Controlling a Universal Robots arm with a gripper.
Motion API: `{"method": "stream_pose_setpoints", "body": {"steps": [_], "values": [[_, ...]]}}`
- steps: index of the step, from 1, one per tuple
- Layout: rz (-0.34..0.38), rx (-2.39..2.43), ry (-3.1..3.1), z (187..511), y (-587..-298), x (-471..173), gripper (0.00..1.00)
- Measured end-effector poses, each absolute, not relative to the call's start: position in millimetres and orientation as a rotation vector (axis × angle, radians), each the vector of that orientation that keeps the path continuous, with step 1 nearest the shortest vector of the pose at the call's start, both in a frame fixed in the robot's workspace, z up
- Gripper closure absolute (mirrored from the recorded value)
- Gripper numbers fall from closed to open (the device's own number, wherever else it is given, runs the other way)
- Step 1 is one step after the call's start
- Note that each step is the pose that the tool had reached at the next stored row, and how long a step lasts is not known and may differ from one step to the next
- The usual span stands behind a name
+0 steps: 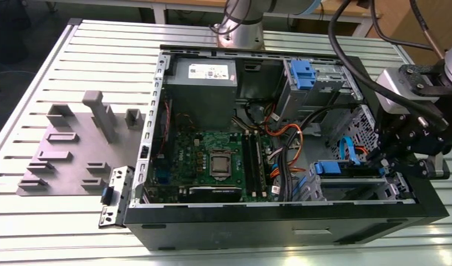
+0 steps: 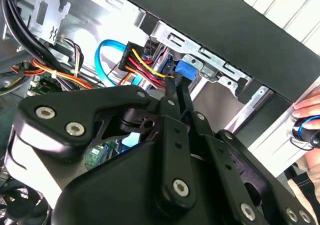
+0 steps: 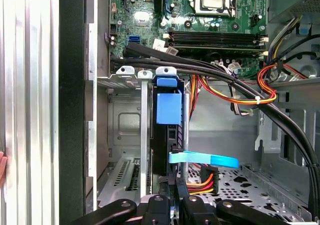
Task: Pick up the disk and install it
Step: 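Insert the second disk wire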
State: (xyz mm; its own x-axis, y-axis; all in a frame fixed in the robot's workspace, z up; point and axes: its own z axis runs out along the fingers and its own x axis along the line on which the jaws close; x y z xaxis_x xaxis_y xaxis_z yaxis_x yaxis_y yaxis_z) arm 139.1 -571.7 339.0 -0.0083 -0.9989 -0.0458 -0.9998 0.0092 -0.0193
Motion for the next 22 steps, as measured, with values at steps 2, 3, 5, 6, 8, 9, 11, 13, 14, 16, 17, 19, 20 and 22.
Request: {"method": "stream_pose_setpoints", "body": {"steps": [2, 3, 5, 6, 8, 9, 11, 13, 14, 16, 17, 19, 20, 22], "values": [[0.029, -2.179, 2.198, 338.5, -571.6, 139.1, 0.82], [0.029, -2.179, 2.198, 338.5, -571.7, 139.1, 0.82], [0.029, -2.179, 2.198, 338.1, -571.6, 139.1, 0.76], [0.029, -2.179, 2.198, 336.9, -571.6, 139.1, 0.76], [0.029, -2.179, 2.198, 333.4, -571.6, 139.1, 0.76], [0.029, -2.179, 2.198, 332.5, -571.6, 139.1, 0.76], [0.029, -2.179, 2.198, 332.5, -571.6, 139.1, 0.76], [0.029, -2.179, 2.198, 332.4, -571.6, 139.3, 0.76], [0.029, -2.179, 2.198, 332.4, -571.5, 139.9, 0.76], [0.030, -2.179, 2.198, 332.3, -571.5, 141.4, 0.76], [0.030, -2.180, 2.199, 332.3, -571.4, 141.9, 0.76], [0.030, -2.179, 2.199, 332.4, -571.4, 142.0, 0.76], [0.030, -2.179, 2.199, 332.4, -571.5, 142.0, 0.76], [0.030, -2.180, 2.199, 332.4, -571.5, 142.1, 0.76]]}}
